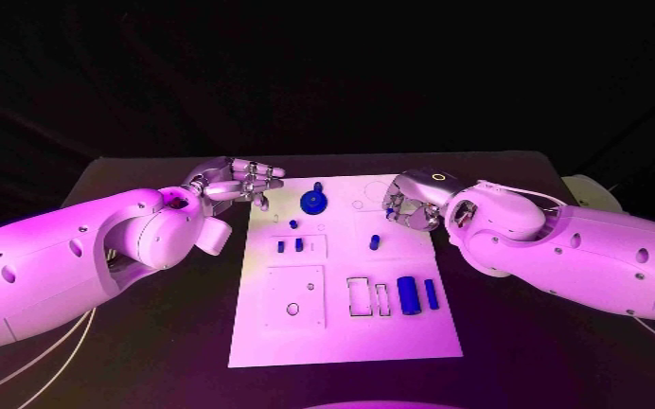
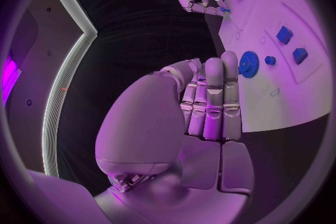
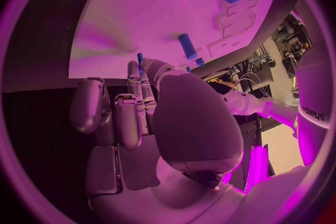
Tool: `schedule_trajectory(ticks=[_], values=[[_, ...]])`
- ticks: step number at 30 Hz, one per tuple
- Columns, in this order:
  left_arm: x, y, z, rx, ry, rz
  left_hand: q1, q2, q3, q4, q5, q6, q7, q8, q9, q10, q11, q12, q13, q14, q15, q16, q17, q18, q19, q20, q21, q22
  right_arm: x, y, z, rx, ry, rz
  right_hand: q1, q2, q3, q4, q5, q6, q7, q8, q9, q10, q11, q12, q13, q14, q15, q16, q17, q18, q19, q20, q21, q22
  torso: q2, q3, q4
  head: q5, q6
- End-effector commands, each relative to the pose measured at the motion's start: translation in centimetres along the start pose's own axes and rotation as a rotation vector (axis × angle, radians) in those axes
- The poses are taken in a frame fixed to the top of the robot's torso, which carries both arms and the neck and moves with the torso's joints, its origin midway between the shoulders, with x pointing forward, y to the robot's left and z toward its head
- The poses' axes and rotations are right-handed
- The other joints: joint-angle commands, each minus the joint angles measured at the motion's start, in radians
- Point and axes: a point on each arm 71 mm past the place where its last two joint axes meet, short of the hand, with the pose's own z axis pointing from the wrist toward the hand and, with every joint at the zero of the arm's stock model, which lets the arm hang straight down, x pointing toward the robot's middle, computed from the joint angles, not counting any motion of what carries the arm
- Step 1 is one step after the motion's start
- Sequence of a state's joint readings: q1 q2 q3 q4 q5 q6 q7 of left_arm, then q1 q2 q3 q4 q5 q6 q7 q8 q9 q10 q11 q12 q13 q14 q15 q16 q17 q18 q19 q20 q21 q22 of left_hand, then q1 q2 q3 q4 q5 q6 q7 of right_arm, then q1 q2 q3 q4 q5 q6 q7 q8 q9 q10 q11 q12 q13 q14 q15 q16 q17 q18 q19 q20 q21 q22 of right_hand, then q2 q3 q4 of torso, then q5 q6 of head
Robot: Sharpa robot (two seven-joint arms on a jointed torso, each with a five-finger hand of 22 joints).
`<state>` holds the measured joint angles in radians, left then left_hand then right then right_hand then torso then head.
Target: Assemble the parts on the task board
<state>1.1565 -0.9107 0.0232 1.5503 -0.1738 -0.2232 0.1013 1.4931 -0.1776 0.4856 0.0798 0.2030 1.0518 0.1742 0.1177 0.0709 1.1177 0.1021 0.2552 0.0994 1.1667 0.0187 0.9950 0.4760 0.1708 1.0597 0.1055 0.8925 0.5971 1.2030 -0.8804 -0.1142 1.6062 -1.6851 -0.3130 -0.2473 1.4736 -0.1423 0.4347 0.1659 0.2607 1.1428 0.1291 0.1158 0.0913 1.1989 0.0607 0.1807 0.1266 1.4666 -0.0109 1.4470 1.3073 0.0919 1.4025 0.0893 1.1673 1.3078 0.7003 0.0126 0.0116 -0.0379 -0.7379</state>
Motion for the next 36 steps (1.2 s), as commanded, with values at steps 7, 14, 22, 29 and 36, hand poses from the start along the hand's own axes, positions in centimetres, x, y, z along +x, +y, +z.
schedule_trajectory(ticks=[7, 14, 22, 29, 36], values=[[0.2, -0.1, 0.1, 0.01, 0.022, 0.011, -0.001, 0.009, 0.001, -0.006, -0.005, 0.003, -0.001, 0.002, 0.001, -0.008, -0.001, 0.004, 0.001, -0.008, -0.002, -0.005, -0.001, 0.015, -0.005, -0.003, -0.004, -0.001, -1.6, 1.7, -1.4, -0.045, -0.074, 0.056, -0.013, -0.001, 0.011, -0.006, -0.001, 0.011, -0.001, 0.004, 0.003, 0.007, 0.001, -0.005, -0.002, 0.064, -0.005, 0.009, 0.069, -0.01, 0.01, -0.003, 0.009, 0.037, 0.001, -0.001, 0.0007, 0.003, 0.016], [0.1, -0.3, 0.3, 0.047, -0.013, -0.007, 0.0, 0.011, 0.001, -0.01, -0.005, 0.005, -0.001, 0.003, 0.001, -0.008, -0.002, 0.007, 0.002, -0.008, -0.002, -0.005, -0.003, 0.015, -0.005, -0.004, -0.004, -0.001, -2.0, 5.7, -2.1, -0.134, -0.086, 0.116, -0.019, -0.003, 0.014, -0.01, 0.0, 0.012, -0.001, 0.004, 0.004, 0.009, 0.001, -0.006, -0.003, 0.065, -0.005, 0.011, 0.073, -0.011, 0.012, -0.003, 0.014, 0.041, -0.001, -0.002, 0.0021, 0.025, 0.018], [0.6, -0.7, 0.7, 0.123, -0.056, -0.055, -0.003, 0.012, -0.001, -0.019, -0.005, 0.005, -0.001, 0.005, 0.001, -0.012, -0.001, 0.017, 0.005, -0.024, -0.001, -0.013, -0.009, 0.014, -0.018, -0.004, -0.007, -0.001, -0.4, 9.8, -1.5, -0.227, -0.054, 0.154, -0.021, -0.002, 0.017, -0.014, -0.002, 0.012, -0.001, 0.004, 0.004, 0.01, 0.0, -0.007, -0.003, 0.065, -0.006, 0.013, 0.075, -0.011, 0.012, -0.003, 0.015, 0.042, -0.005, -0.0034, 0.0063, 0.072, 0.001], [1.4, -0.9, 1.1, 0.155, -0.044, -0.091, -0.013, 0.016, -0.005, -0.017, -0.005, 0.005, -0.002, 0.005, 0.0, -0.014, -0.001, 0.022, 0.006, -0.031, 0.001, -0.015, -0.012, 0.013, -0.025, -0.001, -0.01, -0.001, 1.9, 12.3, -0.8, -0.28, -0.006, 0.162, -0.022, -0.001, 0.018, -0.016, -0.003, 0.012, -0.001, 0.004, 0.005, 0.01, 0.0, -0.007, -0.004, 0.066, -0.006, 0.014, 0.076, -0.011, 0.013, -0.003, 0.015, 0.042, -0.008, -0.0083, 0.0075, 0.114, -0.013], [2.0, -0.9, 1.4, 0.156, -0.036, -0.108, -0.018, 0.017, -0.007, -0.016, -0.005, 0.004, -0.002, 0.006, 0.0, -0.016, -0.001, 0.024, 0.006, -0.035, 0.002, -0.015, -0.014, 0.013, -0.029, 0.0, -0.011, -0.001, 4.0, 13.3, -0.1, -0.292, 0.041, 0.174, -0.023, 0.0, 0.02, -0.018, -0.003, 0.013, -0.001, 0.004, 0.005, 0.011, 0.0, -0.007, -0.004, 0.066, -0.006, 0.014, 0.076, -0.011, 0.012, -0.003, 0.013, 0.041, -0.006, -0.007, 0.0072, 0.133, -0.024]])
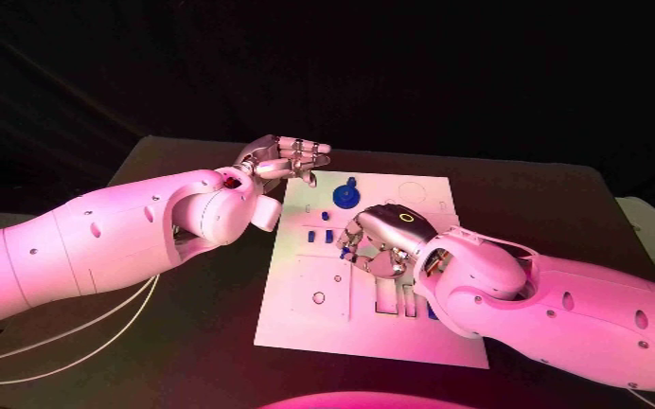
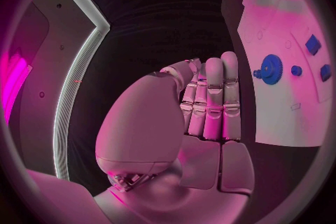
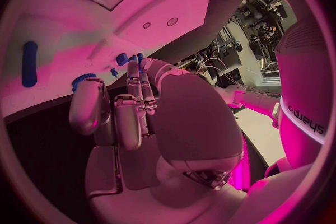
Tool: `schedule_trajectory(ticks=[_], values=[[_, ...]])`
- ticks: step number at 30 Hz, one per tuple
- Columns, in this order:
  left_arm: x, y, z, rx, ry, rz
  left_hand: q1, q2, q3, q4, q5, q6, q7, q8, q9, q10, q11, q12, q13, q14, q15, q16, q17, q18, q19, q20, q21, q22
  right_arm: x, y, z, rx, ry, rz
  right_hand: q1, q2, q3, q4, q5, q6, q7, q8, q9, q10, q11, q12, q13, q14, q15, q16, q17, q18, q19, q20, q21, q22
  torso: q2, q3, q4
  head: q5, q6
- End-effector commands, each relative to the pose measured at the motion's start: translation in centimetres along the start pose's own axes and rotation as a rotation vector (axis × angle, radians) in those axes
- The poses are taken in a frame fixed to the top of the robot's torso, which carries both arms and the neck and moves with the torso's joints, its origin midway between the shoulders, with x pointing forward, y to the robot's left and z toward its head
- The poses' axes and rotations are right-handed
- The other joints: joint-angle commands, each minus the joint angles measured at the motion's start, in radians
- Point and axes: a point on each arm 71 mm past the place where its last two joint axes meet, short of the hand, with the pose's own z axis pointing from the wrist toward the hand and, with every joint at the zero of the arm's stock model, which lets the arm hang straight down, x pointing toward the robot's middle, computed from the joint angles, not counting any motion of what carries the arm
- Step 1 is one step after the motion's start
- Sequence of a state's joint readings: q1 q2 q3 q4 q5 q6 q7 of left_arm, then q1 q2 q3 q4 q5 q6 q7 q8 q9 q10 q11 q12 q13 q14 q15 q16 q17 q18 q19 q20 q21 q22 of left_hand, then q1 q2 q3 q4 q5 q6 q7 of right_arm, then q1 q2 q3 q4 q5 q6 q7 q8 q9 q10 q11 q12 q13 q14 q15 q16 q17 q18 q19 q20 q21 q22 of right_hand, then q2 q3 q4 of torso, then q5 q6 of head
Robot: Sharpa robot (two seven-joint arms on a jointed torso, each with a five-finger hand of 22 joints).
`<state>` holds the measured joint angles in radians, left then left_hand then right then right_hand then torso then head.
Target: Assemble the parts on the task board
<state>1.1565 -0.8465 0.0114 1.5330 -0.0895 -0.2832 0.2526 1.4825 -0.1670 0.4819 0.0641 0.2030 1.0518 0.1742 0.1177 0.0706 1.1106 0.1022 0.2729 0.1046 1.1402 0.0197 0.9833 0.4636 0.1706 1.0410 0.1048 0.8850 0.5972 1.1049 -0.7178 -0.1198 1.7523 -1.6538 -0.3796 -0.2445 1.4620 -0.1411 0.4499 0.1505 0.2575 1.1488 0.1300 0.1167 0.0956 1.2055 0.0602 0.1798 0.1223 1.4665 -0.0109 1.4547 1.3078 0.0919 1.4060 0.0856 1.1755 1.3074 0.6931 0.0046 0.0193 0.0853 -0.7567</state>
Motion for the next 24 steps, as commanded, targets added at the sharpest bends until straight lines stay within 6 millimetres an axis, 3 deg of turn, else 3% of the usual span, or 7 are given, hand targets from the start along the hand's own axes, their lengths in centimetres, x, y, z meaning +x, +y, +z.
schedule_trajectory(ticks=[1, 13, 24], values=[[0.2, -0.3, 0.1, 0.031, -0.01, -0.031, -0.008, 0.006, -0.004, -0.001, -0.005, 0.004, -0.002, 0.006, 0.0, -0.009, -0.001, 0.006, 0.001, -0.008, 0.001, -0.004, -0.001, 0.014, -0.01, 0.0, -0.004, -0.001, 0.8, 0.0, 0.2, -0.013, 0.028, -0.014, -0.012, -0.001, 0.004, -0.003, 0.0, 0.007, -0.002, 0.003, 0.001, 0.005, 0.001, -0.006, 0.001, 0.066, -0.006, 0.006, 0.075, -0.011, 0.008, 0.0, 0.005, 0.042, 0.001, 0.0011, 0.0001, 0.012, -0.006], [0.1, -0.1, 0.3, 0.019, -0.018, -0.031, -0.01, 0.005, -0.006, -0.002, -0.005, 0.003, -0.002, 0.006, 0.0, -0.015, 0.0, 0.007, 0.001, -0.013, 0.001, -0.004, -0.003, 0.014, -0.014, 0.001, -0.006, -0.002, 2.3, 0.1, 0.5, -0.015, 0.07, 0.001, -0.014, -0.001, 0.005, -0.005, 0.0, 0.006, -0.002, 0.003, 0.001, 0.005, 0.001, -0.007, 0.001, 0.066, -0.006, 0.006, 0.075, -0.01, 0.007, 0.0, 0.001, 0.04, 0.0, 0.0031, -0.0034, 0.026, -0.023], [0.2, -0.1, 0.4, 0.013, -0.018, -0.031, -0.011, 0.006, -0.006, -0.003, -0.005, 0.003, -0.002, 0.006, 0.0, -0.017, 0.0, 0.007, 0.001, -0.015, 0.002, -0.005, -0.004, 0.014, -0.015, 0.001, -0.006, -0.002, 2.9, 0.0, 0.4, -0.012, 0.101, 0.004, -0.022, 0.001, 0.005, -0.009, -0.005, 0.008, -0.002, 0.003, 0.002, 0.006, 0.001, -0.007, 0.0, 0.066, -0.006, 0.006, 0.075, -0.01, 0.007, 0.0, 0.002, 0.041, 0.001, 0.0025, -0.0014, 0.03, -0.03]])
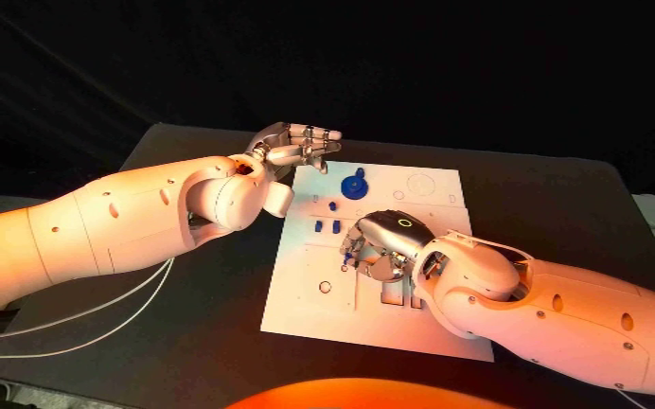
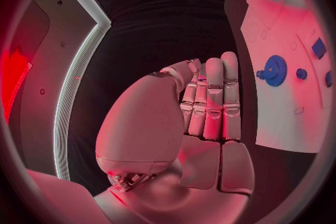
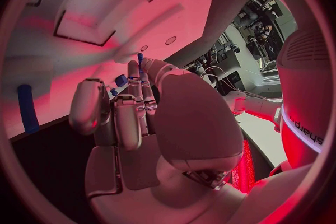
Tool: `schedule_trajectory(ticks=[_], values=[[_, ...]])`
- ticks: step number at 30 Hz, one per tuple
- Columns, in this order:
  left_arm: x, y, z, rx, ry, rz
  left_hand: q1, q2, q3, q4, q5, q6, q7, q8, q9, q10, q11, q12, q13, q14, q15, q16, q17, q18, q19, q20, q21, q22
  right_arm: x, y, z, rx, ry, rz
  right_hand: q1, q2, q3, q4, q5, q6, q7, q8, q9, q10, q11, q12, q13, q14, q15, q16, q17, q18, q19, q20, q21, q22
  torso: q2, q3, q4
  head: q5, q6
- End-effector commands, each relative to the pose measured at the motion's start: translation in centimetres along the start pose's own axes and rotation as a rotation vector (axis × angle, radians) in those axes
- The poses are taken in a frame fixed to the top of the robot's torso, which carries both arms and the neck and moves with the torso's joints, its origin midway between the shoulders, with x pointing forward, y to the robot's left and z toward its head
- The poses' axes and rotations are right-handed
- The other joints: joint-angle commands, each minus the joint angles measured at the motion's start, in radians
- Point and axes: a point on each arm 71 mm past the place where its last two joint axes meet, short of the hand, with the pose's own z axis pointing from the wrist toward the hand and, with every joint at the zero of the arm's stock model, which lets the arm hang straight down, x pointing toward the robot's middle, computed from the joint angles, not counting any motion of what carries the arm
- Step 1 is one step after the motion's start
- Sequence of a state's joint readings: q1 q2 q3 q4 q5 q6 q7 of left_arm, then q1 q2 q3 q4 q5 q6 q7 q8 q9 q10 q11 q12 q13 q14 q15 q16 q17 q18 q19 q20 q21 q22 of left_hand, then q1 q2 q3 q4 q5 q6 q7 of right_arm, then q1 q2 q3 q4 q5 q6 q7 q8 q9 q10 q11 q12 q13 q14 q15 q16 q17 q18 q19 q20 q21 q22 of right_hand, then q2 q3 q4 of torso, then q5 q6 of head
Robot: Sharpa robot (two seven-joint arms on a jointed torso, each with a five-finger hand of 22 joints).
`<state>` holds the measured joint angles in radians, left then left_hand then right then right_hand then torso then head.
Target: Assemble the parts on the task board
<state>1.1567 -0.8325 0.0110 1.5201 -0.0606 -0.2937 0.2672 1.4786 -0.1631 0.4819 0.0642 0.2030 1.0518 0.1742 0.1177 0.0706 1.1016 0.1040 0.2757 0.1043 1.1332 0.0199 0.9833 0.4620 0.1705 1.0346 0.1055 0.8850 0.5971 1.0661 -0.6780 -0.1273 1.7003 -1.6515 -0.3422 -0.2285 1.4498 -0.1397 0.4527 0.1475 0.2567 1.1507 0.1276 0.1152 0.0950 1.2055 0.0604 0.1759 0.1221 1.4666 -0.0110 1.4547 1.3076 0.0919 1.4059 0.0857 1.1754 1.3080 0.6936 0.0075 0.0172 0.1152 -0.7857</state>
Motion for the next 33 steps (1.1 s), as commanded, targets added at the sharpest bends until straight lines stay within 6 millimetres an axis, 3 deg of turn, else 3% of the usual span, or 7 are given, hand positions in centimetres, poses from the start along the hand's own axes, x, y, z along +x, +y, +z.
schedule_trajectory(ticks=[1, 33], values=[[0.1, -0.11, 0.08, 0.006, -0.003, -0.007, -0.008, 0.003, -0.006, -0.002, -0.005, 0.002, -0.001, 0.006, 0.0, -0.009, -0.001, 0.004, 0.001, -0.008, 0.002, -0.005, -0.002, 0.014, -0.009, 0.001, -0.007, -0.002, 0.39, 0.12, -0.02, -0.013, 0.032, -0.008, -0.009, -0.001, 0.003, -0.006, -0.004, 0.006, 0.0, 0.005, 0.003, 0.006, 0.001, -0.004, 0.0, 0.066, -0.006, 0.006, 0.075, -0.01, 0.007, 0.0, 0.002, 0.041, 0.0, -0.0005, 0.0004, 0.002, -0.003], [-0.33, 0.08, 0.19, -0.013, -0.012, -0.004, -0.01, 0.003, -0.007, -0.002, -0.005, 0.001, -0.001, 0.005, 0.0, -0.011, -0.001, 0.005, 0.001, -0.01, 0.002, -0.005, -0.003, 0.014, -0.01, 0.001, -0.007, -0.002, 0.91, 0.36, -0.12, -0.015, 0.066, -0.008, -0.015, -0.001, 0.002, -0.011, -0.01, 0.006, 0.0, 0.005, 0.003, 0.006, 0.001, -0.005, 0.0, 0.066, -0.005, 0.007, 0.076, -0.01, 0.008, 0.001, 0.003, 0.042, 0.0, -0.0011, 0.0012, 0.006, -0.008]])
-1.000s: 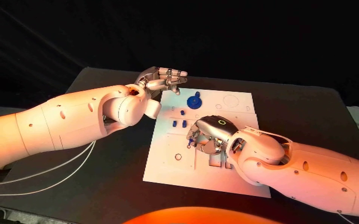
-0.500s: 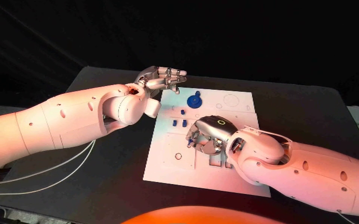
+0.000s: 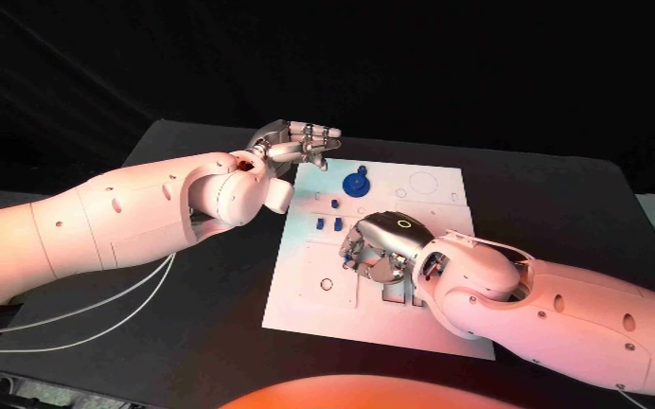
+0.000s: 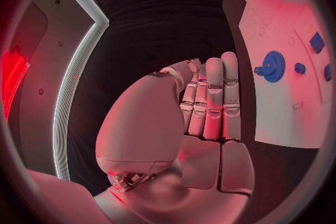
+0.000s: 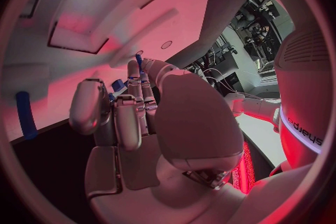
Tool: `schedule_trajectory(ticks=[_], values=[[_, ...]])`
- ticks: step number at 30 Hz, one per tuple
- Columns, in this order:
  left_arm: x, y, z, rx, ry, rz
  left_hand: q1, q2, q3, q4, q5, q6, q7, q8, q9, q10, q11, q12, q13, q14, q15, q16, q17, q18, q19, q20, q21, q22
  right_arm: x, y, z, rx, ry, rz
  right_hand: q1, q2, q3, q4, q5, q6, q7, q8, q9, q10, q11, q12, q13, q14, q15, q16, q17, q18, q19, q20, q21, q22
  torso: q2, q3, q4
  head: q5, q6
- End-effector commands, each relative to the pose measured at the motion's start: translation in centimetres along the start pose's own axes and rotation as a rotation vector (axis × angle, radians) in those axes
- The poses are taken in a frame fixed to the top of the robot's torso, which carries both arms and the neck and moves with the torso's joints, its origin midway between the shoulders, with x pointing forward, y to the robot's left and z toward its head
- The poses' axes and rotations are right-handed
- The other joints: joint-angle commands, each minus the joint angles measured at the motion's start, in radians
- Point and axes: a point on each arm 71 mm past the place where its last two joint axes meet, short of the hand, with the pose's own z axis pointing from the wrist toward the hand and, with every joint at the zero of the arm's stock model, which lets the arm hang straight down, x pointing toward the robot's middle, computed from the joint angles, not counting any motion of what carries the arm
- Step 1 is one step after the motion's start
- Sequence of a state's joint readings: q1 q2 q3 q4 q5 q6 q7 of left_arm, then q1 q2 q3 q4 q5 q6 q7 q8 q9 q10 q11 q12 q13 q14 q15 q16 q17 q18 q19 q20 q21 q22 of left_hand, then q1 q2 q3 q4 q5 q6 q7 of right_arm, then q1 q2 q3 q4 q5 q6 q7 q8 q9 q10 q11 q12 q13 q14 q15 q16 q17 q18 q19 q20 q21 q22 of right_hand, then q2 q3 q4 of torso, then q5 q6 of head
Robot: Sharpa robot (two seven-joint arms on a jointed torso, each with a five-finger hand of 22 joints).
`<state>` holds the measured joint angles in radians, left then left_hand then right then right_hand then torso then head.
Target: Assemble the parts on the task board
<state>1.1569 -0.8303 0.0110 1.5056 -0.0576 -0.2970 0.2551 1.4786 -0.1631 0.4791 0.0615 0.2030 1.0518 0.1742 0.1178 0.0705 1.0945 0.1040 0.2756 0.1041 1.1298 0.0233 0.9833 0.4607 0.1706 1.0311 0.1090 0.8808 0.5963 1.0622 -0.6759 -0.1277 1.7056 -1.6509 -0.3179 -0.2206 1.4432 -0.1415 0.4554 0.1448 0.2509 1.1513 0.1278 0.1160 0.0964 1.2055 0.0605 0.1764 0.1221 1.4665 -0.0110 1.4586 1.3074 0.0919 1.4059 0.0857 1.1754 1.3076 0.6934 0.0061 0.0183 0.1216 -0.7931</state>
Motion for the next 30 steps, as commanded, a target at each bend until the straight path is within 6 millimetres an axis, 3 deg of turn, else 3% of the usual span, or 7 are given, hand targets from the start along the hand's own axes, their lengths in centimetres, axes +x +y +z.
schedule_trajectory(ticks=[1, 30], values=[[0.12, -0.07, 0.05, 0.0, 0.003, -0.006, -0.01, 0.003, -0.004, 0.0, -0.005, 0.001, -0.001, 0.005, 0.0, -0.004, -0.001, 0.005, 0.001, -0.006, -0.001, -0.005, -0.002, 0.014, -0.006, -0.002, -0.003, -0.001, 0.55, 0.0, -0.08, -0.001, 0.039, -0.008, -0.008, 0.001, 0.0, -0.008, -0.004, 0.005, 0.0, 0.004, 0.002, 0.006, 0.001, -0.005, 0.0, 0.066, -0.005, 0.003, 0.076, -0.01, 0.008, 0.0, 0.003, 0.042, 0.0, 0.0005, -0.0002, 0.0, 0.0], [0.11, -0.06, 0.02, -0.004, 0.009, 0.002, -0.015, 0.004, -0.007, 0.001, -0.005, -0.003, 0.001, 0.004, -0.001, -0.01, 0.001, 0.007, 0.001, -0.008, 0.001, -0.003, -0.003, 0.014, -0.008, -0.001, -0.005, -0.002, 0.06, 0.0, -0.37, -0.004, -0.039, -0.011, -0.011, 0.004, 0.002, -0.017, -0.001, 0.006, -0.001, 0.004, 0.003, 0.008, 0.0, -0.006, 0.0, 0.066, -0.006, 0.005, 0.078, -0.012, 0.01, 0.0, 0.009, 0.047, 0.0, 0.0005, 0.0002, 0.004, -0.001]])
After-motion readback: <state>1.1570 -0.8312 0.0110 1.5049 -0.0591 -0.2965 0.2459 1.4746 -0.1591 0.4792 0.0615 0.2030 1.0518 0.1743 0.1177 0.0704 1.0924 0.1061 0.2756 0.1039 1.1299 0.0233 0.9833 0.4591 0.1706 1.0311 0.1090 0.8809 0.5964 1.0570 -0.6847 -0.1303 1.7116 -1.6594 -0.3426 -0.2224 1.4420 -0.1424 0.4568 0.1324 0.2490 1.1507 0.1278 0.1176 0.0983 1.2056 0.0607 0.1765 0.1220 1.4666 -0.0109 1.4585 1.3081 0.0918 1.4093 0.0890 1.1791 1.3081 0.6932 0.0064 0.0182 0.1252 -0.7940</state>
